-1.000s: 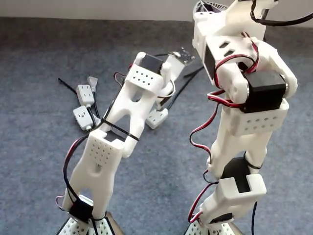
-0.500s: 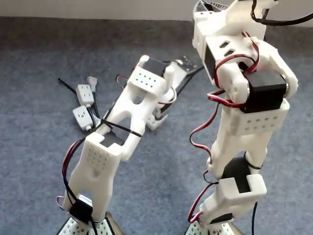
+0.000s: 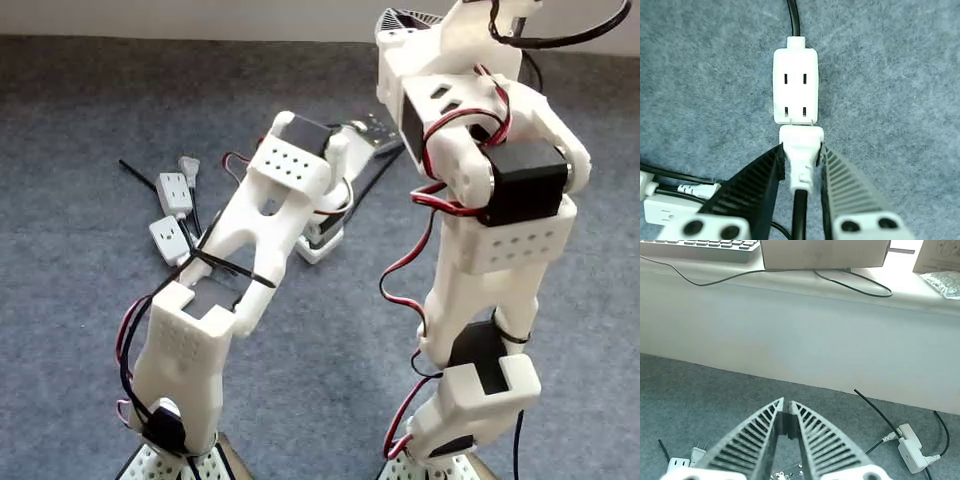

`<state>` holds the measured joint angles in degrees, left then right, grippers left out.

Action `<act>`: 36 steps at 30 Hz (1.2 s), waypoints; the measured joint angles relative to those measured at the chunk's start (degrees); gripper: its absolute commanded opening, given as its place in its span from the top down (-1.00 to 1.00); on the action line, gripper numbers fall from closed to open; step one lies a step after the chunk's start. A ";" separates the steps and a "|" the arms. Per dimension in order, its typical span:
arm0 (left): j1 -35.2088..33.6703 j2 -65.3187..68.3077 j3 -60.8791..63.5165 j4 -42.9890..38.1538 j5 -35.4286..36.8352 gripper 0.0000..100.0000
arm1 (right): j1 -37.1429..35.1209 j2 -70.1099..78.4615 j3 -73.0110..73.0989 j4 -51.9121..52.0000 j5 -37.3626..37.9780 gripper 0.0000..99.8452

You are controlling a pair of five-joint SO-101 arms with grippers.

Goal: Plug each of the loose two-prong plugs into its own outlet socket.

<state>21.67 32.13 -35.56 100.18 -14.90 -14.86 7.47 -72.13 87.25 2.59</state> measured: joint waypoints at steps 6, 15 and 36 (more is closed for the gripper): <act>-0.18 0.35 0.35 0.00 0.00 0.99 | 0.00 0.00 0.09 0.00 0.00 0.97; -0.09 4.13 0.35 -2.11 0.00 0.99 | 0.00 0.00 0.09 0.00 0.00 0.97; -3.25 4.40 0.35 -2.37 -0.18 0.99 | 0.00 0.00 0.09 0.00 0.00 0.97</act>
<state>18.42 36.53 -35.21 97.80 -15.08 -14.86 7.47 -72.04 87.25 2.59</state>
